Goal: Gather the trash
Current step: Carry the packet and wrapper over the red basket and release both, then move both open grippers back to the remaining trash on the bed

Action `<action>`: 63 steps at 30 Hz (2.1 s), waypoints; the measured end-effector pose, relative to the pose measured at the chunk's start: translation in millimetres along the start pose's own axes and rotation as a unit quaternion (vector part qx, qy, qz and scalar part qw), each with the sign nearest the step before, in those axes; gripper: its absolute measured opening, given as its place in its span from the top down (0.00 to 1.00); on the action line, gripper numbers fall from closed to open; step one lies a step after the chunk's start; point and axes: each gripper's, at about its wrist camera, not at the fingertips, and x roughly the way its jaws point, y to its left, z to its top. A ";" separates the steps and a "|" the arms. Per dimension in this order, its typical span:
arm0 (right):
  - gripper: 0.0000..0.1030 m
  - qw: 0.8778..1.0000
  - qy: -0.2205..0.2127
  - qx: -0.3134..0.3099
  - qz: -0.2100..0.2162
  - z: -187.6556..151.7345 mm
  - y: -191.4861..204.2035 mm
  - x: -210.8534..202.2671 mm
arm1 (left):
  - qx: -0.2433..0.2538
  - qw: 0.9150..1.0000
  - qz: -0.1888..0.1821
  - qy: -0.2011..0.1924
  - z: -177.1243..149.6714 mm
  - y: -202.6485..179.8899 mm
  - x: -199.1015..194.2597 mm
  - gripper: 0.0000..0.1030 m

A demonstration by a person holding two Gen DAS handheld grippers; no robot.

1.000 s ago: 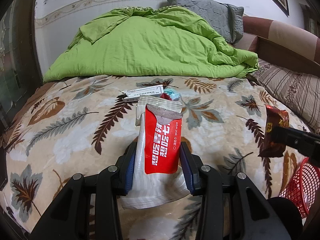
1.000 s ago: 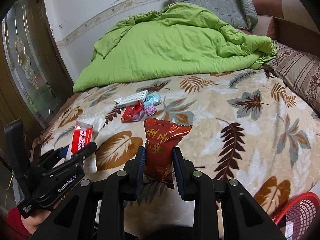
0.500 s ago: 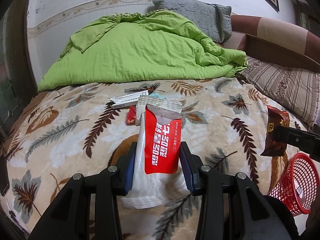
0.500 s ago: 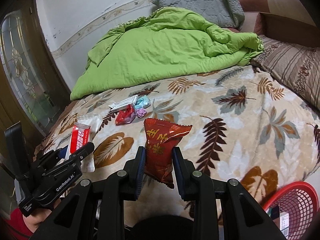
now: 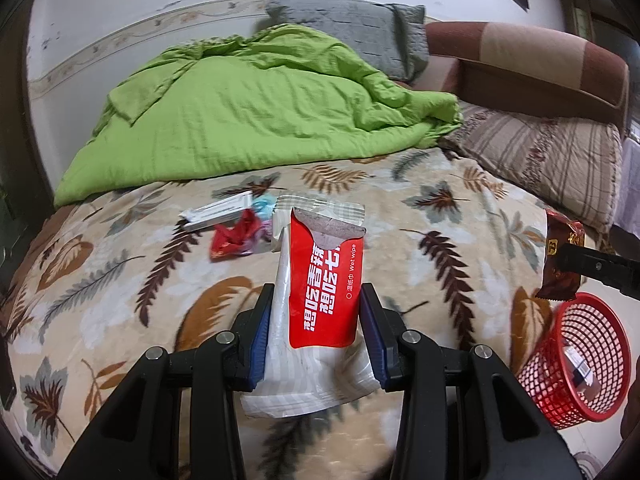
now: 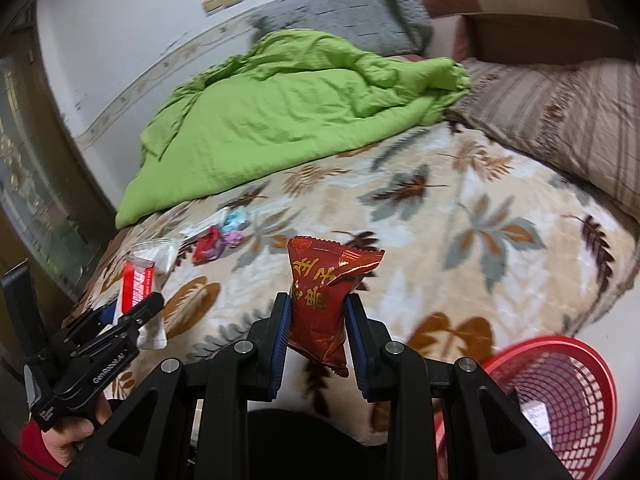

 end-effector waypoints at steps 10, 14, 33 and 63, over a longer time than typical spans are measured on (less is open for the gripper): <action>0.71 0.996 -0.008 0.059 -0.063 -12.8 -75.2 -47.9 | 0.057 0.994 -0.093 0.009 13.7 -82.6 -9.3 0.62; 0.71 0.992 -0.012 0.087 -0.093 -22.9 -110.3 -73.1 | 0.097 0.983 -0.152 0.022 15.2 -133.3 -11.7 0.62; 0.71 0.979 0.014 0.155 -0.133 -68.9 -180.2 -107.0 | 0.168 0.932 -0.291 0.133 -14.5 -248.6 7.2 0.62; 0.50 0.980 0.022 0.146 -0.136 -57.8 -170.2 -98.0 | 0.132 0.935 -0.294 0.148 -13.0 -231.3 16.0 0.41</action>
